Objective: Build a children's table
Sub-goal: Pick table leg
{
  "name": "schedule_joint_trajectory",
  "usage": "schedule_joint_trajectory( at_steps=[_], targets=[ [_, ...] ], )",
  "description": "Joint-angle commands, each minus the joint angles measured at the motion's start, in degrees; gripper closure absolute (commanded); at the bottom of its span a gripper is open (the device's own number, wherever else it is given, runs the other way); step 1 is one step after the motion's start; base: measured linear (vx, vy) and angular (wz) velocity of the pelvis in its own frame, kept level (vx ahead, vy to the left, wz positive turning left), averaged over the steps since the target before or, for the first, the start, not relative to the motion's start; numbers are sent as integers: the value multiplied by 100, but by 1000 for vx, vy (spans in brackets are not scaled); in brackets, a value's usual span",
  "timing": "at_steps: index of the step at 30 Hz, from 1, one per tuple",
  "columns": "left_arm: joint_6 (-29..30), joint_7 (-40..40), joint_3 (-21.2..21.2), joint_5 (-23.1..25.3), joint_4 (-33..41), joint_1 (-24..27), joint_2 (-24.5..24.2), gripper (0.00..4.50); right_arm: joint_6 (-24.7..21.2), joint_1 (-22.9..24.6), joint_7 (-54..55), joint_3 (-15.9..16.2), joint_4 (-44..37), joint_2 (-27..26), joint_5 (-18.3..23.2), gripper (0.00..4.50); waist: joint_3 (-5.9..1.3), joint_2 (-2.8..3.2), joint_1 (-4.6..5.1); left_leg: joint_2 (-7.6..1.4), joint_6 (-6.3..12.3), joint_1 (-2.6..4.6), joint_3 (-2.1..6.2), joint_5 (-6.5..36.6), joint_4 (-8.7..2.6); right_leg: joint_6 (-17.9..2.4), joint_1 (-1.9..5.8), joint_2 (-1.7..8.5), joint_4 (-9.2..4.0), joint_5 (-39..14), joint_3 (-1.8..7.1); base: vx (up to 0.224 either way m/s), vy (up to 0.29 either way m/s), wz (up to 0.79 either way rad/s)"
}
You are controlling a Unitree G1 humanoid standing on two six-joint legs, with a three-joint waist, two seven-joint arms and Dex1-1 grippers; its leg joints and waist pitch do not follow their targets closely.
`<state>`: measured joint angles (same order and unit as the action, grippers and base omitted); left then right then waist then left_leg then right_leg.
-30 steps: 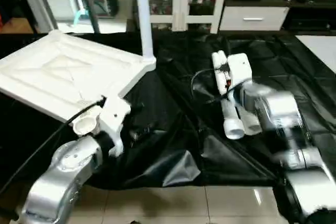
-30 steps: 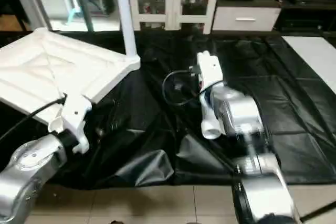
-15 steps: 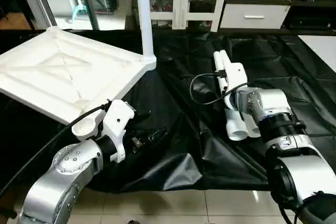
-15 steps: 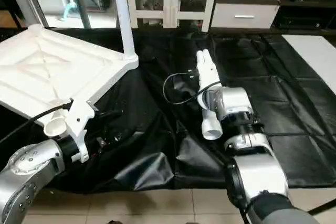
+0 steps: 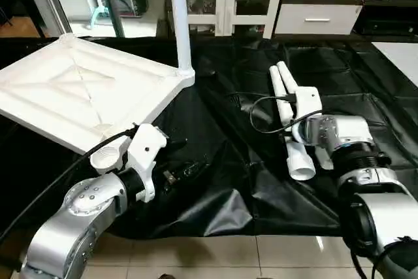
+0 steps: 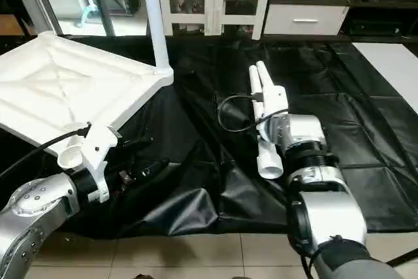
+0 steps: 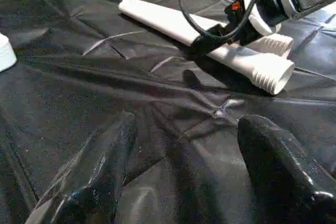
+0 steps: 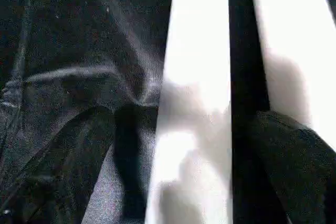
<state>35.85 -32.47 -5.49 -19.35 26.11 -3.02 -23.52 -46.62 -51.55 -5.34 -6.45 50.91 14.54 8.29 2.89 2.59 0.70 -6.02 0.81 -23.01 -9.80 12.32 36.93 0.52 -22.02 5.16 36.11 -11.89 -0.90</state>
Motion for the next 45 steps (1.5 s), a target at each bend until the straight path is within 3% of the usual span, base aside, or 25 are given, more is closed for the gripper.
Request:
schedule_joint_trajectory(
  at_steps=[1, 4, 9, 10, 16, 19, 20, 22, 23, 26, 27, 29, 30, 31, 32, 33, 35, 36, 38, 39, 40, 41, 42, 43, 45],
  targets=[
    [51, -78, -54, -5, 69, -106, -55, 106, -275, -62, -338, 81, 218, 31, 3, 0, -368, 15, -8, -536, -288, 151, 224, 1321, -576, -1502, 157, 286, -333, -268, 138, 0, 0, 0],
    [51, -89, -64, -20, 65, -115, -63, 106, -345, -9, -454, 83, 364, 12, 4, 0, -351, 19, -22, -557, -229, 158, 217, 1342, -587, -1579, 148, 295, -340, -335, 140, 0, 0, 0],
    [51, -89, -104, -39, 63, -146, -65, 100, -362, 70, -384, 37, 321, -1, 44, 17, -332, 22, -31, -561, -434, 196, 222, 1755, -612, -1494, 104, 292, -373, -792, 146, 0, 0, 0],
    [50, -85, -109, -40, 67, -149, -67, 97, -360, 70, -376, 25, 313, 0, 49, 44, -328, 20, -29, -561, -454, 189, 227, 1786, -618, -1478, 105, 291, -372, -825, 146, 0, 0, 0],
    [14, -49, -131, 23, -31, -248, -45, 97, -195, -10, -356, -58, 375, 53, -5, 96, -334, 66, -35, -553, -593, 186, 245, 1889, -630, -1389, 98, 296, -374, -798, 142, 0, 0, 0],
    [-12, 38, -132, 98, -128, -334, -21, 97, -139, -9, -319, -112, 363, 64, 19, 120, -334, 52, -36, -551, -573, 180, 239, 1842, -626, -1421, 107, 304, -373, -710, 147, 0, 0, 0],
    [-42, 60, -135, 122, -171, -367, -2, 97, -112, -9, -303, -134, 371, 68, 28, 120, -340, 102, -46, -549, -577, 183, 249, 1810, -622, -1428, 112, 306, -360, -662, 142, 0, 0, 0],
    [-76, 141, -142, 161, -262, -449, 72, 97, -28, -12, -268, -186, 402, 75, 33, 146, -337, 80, -32, -543, -592, 188, 237, 1882, -626, -1427, 106, 288, -374, -665, 137, 0, 0, 0],
    [-120, 174, -149, 201, -287, -473, 89, 97, -13, -14, -260, -204, 404, 76, 39, 151, -340, 110, -42, -541, -578, 182, 245, 1872, -621, -1441, 119, 309, -370, -666, 143, 0, 0, 0],
    [-196, 325, -135, 306, -380, -538, 166, 97, 13, -9, -256, -237, 391, 79, 61, 168, -344, 98, -35, -549, -528, 167, 248, 1788, -619, -1468, 138, 307, -370, -554, 139, 0, 0, 0],
    [-278, 381, -117, 349, -448, -574, 207, 97, 30, -14, -252, -249, 392, 80, 69, 189, -342, 178, -50, -544, -525, 172, 256, 1788, -616, -1485, 136, 313, -354, -541, 135, 0, 0, 0],
    [-390, 499, -58, 395, -589, -654, 296, 97, 97, -12, -215, -300, 378, 80, 91, 203, -343, 141, -37, -542, -489, 175, 245, 1860, -615, -1486, 136, 305, -382, -580, 134, 0, 0, 0],
    [-547, 608, 2, 452, -702, -722, 373, 97, 134, -8, -172, -345, 347, 86, 107, 213, -345, 165, -42, -544, -481, 175, 253, 1852, -615, -1494, 142, 311, -378, -576, 135, 0, 0, 0],
    [-609, 699, 46, 493, -773, -774, 417, 97, 163, -2, -141, -382, 314, 91, 117, 234, -343, 151, -40, -545, -447, 172, 250, 1839, -610, -1520, 146, 315, -390, -579, 136, 0, 0, 0],
    [-610, 770, 79, 523, -828, -822, 440, 97, 193, -1, -112, -417, 288, 94, 128, 241, -346, 198, -49, -545, -453, 174, 256, 1825, -608, -1524, 149, 323, -380, -560, 135, 0, 0, 0],
    [-617, 836, 108, 569, -890, -873, 458, 97, 236, -3, -83, -457, 263, 95, 136, 241, -345, 178, -38, -544, -440, 170, 250, 1806, -609, -1524, 145, 311, -387, -537, 131, 0, 0, 0],
    [-657, 964, 174, 649, -1010, -982, 495, 97, 395, 18, -36, -526, 145, 96, 149, 257, -350, 184, -42, -535, -382, 173, 247, 1771, -602, -1525, 148, 308, -387, -538, 127, 0, 0, 0],
    [-550, 1232, 432, 565, -1222, -1260, 659, 97, 959, 120, -36, -661, -243, 69, 229, 267, -349, 211, -48, -539, -373, 166, 241, 1746, -603, -1515, 152, 322, -386, -525, 131, 0, 0, 0],
    [-491, 1384, 612, 449, -1342, -1451, 783, 97, 1328, 206, -88, -751, -501, 34, 311, 269, -373, 194, -69, -543, -336, 190, 231, 1594, -584, -1512, 150, 320, -387, -347, 134, 0, 0, 0],
    [-449, 1482, 741, 346, -1420, -1599, 876, 97, 1689, 295, -177, -829, -711, -14, 392, 269, -377, 176, -76, -539, -284, 166, 225, 1502, -581, -1532, 177, 334, -375, -250, 136, 0, 0, 0],
    [-428, 1610, 943, 130, -1525, -1867, 1056, 97, 2273, 496, -503, -834, -1137, -77, 484, 271, -384, 185, -109, -546, -196, 166, 214, 1353, -567, -1550, 175, 350, -373, -131, 138, 0, 0, 0],
    [-439, 1649, 1016, 37, -1561, -1975, 1135, 97, 2470, 585, -680, -787, -1320, -90, 498, 271, -395, 181, -125, -554, -75, 147, 222, 1133, -551, -1580, 200, 359, -356, 76, 138, 0, 0, 0],
    [-431, 1655, 1031, 6, -1566, -2000, 1156, 97, 2484, 599, -692, -783, -1352, -94, 500, 271, -408, 180, -124, -550, 12, 134, 230, 980, -538, -1616, 216, 354, -332, 217, 127, 0, 0, 0],
    [-358, 1700, 1145, -229, -1592, -2175, 1309, 80, 2572, 704, -761, -766, -1593, -126, 510, 271, -402, 138, -131, -559, 191, 119, 218, 778, -525, -1663, 220, 358, -333, 364, 128, 0, 0, 0],
    [-161, 1707, 1326, -781, -1576, -2442, 1623, 64, 2836, 914, -1082, -596, -2163, -176, 546, 272, -415, 184, -171, -566, 394, 142, 212, 536, -503, -1762, 202, 348, -315, 455, 109, 0, 0, 0]
  ],
)
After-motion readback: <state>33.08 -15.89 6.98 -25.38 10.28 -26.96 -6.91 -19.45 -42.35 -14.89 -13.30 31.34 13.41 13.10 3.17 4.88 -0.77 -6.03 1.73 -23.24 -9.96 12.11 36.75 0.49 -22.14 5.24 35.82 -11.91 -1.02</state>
